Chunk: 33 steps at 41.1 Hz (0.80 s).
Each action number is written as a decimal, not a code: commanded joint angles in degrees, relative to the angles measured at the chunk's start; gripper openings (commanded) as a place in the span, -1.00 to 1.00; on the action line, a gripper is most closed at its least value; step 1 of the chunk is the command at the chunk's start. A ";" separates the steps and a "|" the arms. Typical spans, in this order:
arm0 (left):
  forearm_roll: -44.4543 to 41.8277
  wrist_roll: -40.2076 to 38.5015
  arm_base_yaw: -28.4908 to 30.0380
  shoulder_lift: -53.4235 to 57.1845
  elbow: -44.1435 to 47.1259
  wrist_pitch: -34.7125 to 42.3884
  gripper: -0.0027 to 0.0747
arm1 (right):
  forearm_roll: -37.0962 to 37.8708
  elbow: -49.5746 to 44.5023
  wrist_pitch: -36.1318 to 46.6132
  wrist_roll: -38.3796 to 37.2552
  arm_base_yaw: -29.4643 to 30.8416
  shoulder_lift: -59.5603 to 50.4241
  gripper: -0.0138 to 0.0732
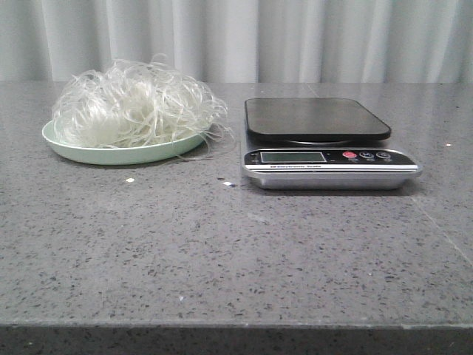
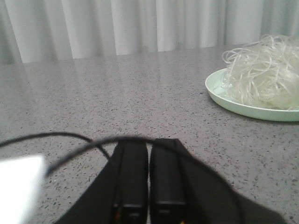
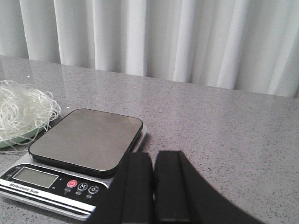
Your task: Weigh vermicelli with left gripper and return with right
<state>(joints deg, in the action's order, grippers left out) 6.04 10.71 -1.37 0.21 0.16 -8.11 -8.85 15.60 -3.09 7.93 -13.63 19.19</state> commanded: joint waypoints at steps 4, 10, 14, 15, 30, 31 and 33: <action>0.07 -0.61 -0.46 1.24 0.41 4.66 -0.58 | 1.86 1.54 5.33 0.56 4.04 0.23 -0.33; 0.07 -0.61 -0.46 1.24 0.41 4.66 -0.58 | 1.86 0.82 3.76 -0.18 11.03 -0.70 -0.33; 0.07 -0.61 -0.46 1.24 0.41 4.66 -0.58 | 1.86 -0.71 3.09 -0.24 13.19 -2.55 -0.33; 0.07 -0.61 -0.46 1.24 0.41 4.66 -0.58 | 1.86 -1.25 3.09 -0.24 13.59 -3.41 -0.33; 0.07 -0.61 -0.46 1.24 0.41 4.66 -0.58 | 1.81 -14.78 3.87 -1.02 14.64 -17.84 -0.33; 0.07 -0.61 -0.46 1.24 0.41 4.66 -0.58 | 1.81 -15.89 4.22 -1.15 14.69 -18.95 -0.33; 0.07 -0.61 -0.46 1.24 0.41 4.66 -0.58 | 1.89 -16.91 3.62 -2.07 14.85 -20.95 -0.33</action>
<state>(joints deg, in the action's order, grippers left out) 6.04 10.71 -1.37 0.21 0.16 -8.11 -7.86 -0.80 -3.91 6.77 0.66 0.59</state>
